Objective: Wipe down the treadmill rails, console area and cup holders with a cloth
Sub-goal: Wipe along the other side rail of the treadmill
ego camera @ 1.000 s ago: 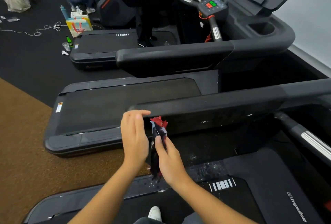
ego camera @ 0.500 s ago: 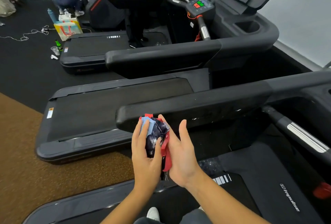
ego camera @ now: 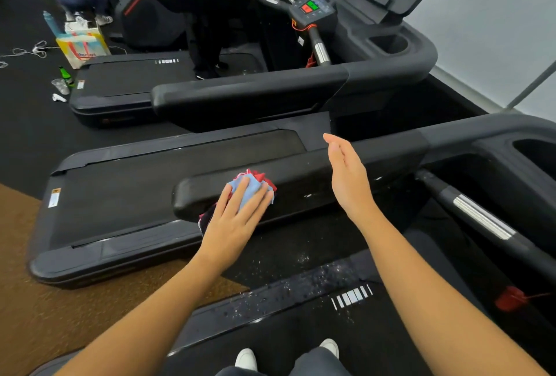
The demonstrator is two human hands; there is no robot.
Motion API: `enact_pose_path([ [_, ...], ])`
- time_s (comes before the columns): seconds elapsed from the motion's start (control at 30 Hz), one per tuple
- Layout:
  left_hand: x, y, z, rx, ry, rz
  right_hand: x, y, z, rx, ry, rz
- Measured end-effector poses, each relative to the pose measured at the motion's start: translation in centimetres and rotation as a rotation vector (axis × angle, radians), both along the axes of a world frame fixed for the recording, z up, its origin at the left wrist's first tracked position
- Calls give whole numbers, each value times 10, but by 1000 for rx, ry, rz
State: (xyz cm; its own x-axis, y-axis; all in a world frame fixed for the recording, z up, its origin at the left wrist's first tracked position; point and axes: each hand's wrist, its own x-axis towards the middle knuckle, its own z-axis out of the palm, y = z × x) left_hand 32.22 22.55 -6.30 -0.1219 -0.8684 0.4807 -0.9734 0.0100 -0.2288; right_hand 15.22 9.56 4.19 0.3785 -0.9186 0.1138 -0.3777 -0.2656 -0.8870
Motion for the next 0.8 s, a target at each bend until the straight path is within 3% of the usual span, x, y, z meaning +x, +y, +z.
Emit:
enact_pose_path([
  [0.17,24,11,8,16,-158,-79,11,-6,-13,-58,154,47],
  [0.37,59,37,7,8,-181,-170,16,-15,-29,-204,491,164],
  [0.53,61,45,10,44,-45,-114,9,-14,-37,-346,573,187],
  [0.8,24,7,21,0,106,-121,8,-5,-46,-355,571,187],
])
